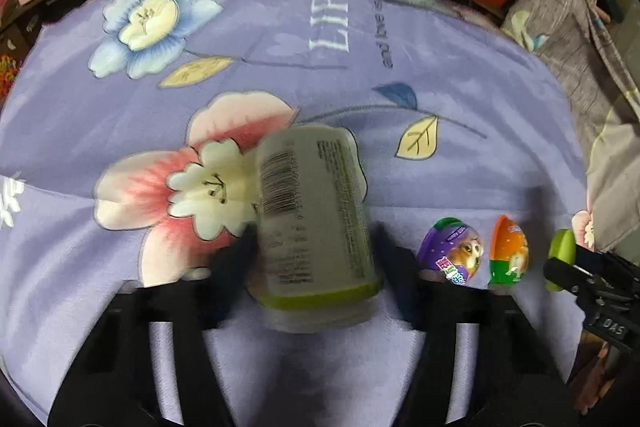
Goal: Collect trash
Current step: 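Grasp the white supplement bottle with the left tool while the right tool holds the lid, then carry the bottle and lid over the teal bin with both tools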
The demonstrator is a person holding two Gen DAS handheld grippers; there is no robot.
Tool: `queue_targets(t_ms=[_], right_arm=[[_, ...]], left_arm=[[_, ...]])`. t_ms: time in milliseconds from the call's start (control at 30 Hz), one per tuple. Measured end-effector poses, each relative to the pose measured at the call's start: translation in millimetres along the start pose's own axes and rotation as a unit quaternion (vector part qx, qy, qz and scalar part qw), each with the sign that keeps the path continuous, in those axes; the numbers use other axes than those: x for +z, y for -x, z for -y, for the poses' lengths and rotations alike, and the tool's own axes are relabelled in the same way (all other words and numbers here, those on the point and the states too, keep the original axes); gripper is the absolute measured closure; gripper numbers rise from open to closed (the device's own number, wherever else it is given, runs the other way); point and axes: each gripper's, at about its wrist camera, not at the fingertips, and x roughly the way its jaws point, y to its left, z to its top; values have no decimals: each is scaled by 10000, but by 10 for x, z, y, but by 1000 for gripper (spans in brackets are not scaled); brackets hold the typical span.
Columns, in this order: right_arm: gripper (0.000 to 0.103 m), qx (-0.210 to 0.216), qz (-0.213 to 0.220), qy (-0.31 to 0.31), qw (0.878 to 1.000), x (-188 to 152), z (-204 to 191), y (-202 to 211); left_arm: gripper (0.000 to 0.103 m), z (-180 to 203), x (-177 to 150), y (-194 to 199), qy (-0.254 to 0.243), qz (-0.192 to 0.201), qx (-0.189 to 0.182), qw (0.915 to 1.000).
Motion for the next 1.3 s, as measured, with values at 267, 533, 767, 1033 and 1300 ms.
queue_targets(t_ms=[267,533,767,1033,1300], right_arm=[[49,101,75,-238,9996,-117,258,118],[49,167,278,-626,9975,-370,669,392],[49,192,514,-1076,9927,-667,1168,711],[49,15,827,-1788,9804,-1242,2034,1140],[49,-240,1068,-2606,9592,-1947,3007,1491]], left_arm=[[51,236,-194,177,-253,220,212,9992],[51,762,-387,503,-685,438,-56,9967],[51,1368,-574,648,-1144,474,-365,9916],[51,2275,-914,684,-1795,313,-857,9795],[51,3358,-1325,569,-2574,-25,-1325,9572]])
